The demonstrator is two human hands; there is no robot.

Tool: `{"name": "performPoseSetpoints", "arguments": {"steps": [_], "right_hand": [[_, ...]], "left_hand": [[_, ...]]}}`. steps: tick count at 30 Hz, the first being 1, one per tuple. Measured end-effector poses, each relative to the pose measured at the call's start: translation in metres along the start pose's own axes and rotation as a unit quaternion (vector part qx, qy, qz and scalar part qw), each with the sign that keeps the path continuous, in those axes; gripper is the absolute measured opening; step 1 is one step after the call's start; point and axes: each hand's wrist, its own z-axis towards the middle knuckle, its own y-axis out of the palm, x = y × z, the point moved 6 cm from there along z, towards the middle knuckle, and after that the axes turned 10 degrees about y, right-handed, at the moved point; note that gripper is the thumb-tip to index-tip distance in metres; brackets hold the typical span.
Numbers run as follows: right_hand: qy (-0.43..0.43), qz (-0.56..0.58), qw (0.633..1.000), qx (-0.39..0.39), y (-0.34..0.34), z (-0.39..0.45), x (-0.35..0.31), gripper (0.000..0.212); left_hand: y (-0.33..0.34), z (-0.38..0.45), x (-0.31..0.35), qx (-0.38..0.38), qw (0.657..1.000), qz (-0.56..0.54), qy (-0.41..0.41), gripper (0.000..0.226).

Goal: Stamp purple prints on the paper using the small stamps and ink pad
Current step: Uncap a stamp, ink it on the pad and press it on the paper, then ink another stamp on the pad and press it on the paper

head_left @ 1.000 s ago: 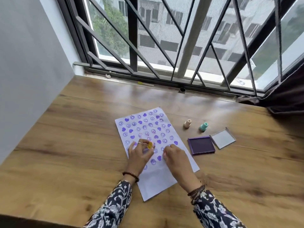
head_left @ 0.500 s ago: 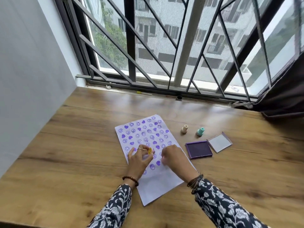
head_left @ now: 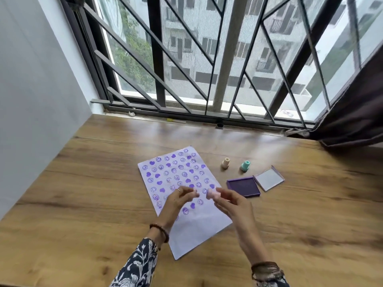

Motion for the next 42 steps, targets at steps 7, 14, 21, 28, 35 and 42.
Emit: {"name": "performPoseSetpoints", "arguments": {"steps": [7,14,21,28,35,42], "right_hand": [[-0.104,-0.137,0.985,0.031,0.001,-0.012,-0.033,0.025],[-0.117,-0.169,0.978,0.026,-0.005,-0.011,-0.048,0.024],[-0.103,-0.171,0.98,0.022,-0.018,0.004,-0.056,0.024],[-0.097,-0.177,0.979,-0.008,-0.025,0.018,-0.061,0.037],[-0.069,-0.22,0.973,-0.021,-0.037,0.037,-0.062,0.026],[-0.041,-0.231,0.972,0.007,-0.054,0.062,-0.064,0.017]], "left_hand": [[0.019,-0.001,0.007,-0.052,0.998,-0.017,-0.014,0.01],[0.023,0.006,0.014,-0.066,0.998,-0.02,-0.009,0.024],[0.037,0.017,0.019,-0.086,0.996,-0.039,-0.002,0.016],[0.046,0.028,0.01,-0.081,0.996,-0.013,-0.021,0.014],[0.056,0.04,0.0,-0.119,0.992,0.004,-0.039,0.017],[0.071,0.067,0.007,-0.098,0.993,0.064,0.023,0.019]]}}
